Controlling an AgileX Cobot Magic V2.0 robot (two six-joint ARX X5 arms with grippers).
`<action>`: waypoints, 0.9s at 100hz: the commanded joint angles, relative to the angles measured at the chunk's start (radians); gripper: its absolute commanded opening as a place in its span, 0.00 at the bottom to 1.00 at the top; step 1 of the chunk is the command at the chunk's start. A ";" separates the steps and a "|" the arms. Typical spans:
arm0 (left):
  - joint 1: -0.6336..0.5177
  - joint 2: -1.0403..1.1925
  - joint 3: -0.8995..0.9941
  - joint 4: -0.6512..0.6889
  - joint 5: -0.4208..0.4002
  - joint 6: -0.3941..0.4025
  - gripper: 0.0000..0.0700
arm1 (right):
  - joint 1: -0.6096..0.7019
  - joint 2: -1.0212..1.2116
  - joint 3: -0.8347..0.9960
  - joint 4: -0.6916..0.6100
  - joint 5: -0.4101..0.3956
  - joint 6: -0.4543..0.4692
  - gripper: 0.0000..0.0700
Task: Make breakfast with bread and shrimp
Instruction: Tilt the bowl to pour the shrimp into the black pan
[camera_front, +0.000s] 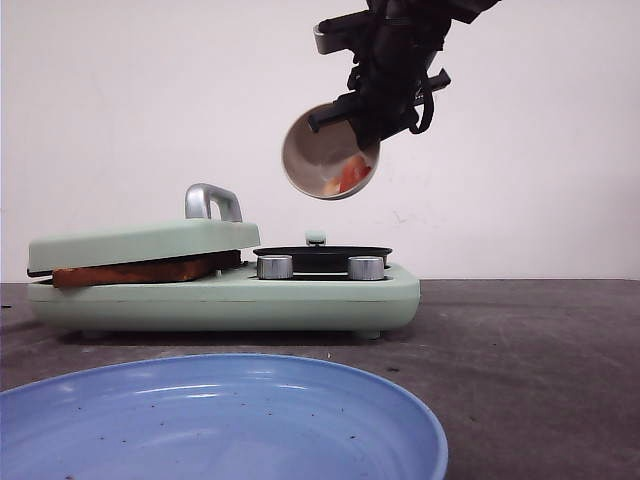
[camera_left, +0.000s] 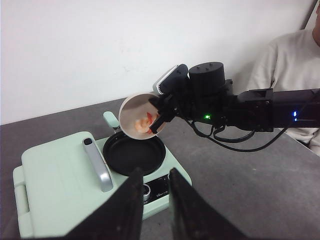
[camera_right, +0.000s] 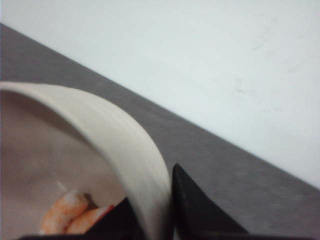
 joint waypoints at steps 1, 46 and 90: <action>-0.008 0.005 0.014 0.008 0.002 -0.003 0.00 | 0.016 0.020 0.029 0.042 0.024 -0.055 0.00; -0.008 0.005 0.014 0.003 0.002 -0.002 0.00 | 0.075 0.020 0.029 0.197 0.026 -0.361 0.00; -0.008 0.005 0.014 -0.016 0.002 0.001 0.00 | 0.081 0.020 0.029 0.322 0.077 -0.602 0.00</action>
